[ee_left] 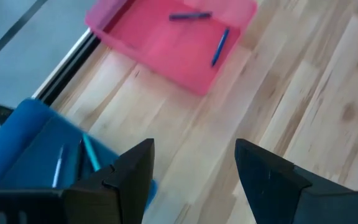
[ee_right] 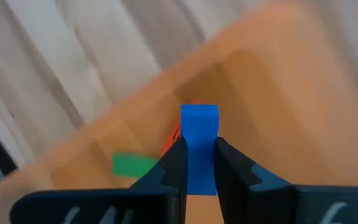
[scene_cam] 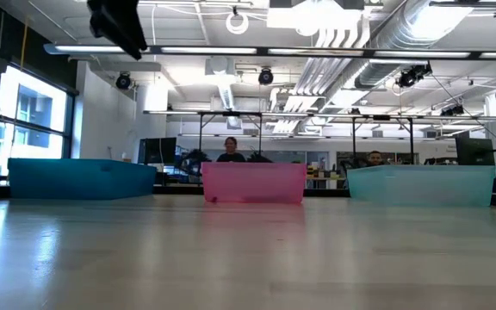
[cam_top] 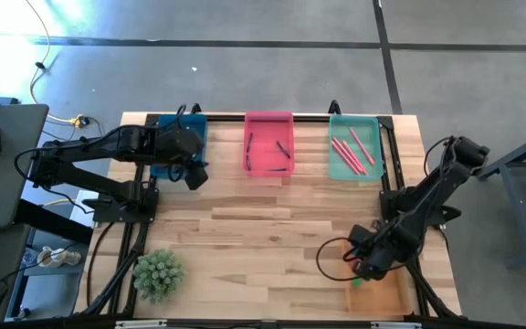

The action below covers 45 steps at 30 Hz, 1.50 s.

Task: Sort crayons/erasers/pens/pencils in bins
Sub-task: Put the blue eraser into the orange bin, then return to Home Position

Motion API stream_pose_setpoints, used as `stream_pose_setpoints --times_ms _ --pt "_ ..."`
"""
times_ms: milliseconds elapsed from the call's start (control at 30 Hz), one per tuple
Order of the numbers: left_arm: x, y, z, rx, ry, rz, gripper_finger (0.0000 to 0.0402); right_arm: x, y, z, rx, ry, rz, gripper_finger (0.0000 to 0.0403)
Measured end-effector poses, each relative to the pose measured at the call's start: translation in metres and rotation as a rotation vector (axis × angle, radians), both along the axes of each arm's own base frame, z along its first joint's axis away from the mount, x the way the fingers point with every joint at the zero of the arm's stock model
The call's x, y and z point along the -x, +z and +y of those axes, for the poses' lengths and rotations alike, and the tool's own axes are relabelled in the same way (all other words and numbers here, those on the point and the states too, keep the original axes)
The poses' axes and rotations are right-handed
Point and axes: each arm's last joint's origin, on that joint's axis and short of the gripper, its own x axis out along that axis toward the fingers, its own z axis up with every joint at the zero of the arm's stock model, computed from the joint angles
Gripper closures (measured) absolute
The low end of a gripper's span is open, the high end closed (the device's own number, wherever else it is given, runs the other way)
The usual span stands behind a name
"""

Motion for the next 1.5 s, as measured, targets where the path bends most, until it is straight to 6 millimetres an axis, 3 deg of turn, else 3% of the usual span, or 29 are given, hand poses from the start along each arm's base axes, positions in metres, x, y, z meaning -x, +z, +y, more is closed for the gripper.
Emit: stream_pose_setpoints --times_ms 333,567,800,1133,1500 --pt "-0.016 0.004 0.0 -0.017 0.017 -0.196 0.0188 0.016 -0.036 0.002 -0.147 0.019 0.103 0.0358" --pt "-0.028 -0.032 -0.011 0.009 -0.009 -0.359 0.0188 0.015 -0.038 0.001 -0.14 -0.022 0.09 0.0308" --pt "-0.028 -0.061 -0.017 0.044 -0.066 -0.47 0.0189 0.014 -0.037 0.0 -0.149 -0.131 0.08 0.0249" --pt "0.005 -0.071 -0.032 0.125 -0.167 -0.582 0.0236 0.01 -0.03 0.005 -0.204 -0.286 0.074 0.0237" --pt "0.053 -0.08 -0.045 0.143 -0.29 -0.71 0.0328 -0.004 0.019 0.011 -0.139 -0.456 -0.095 0.0238"
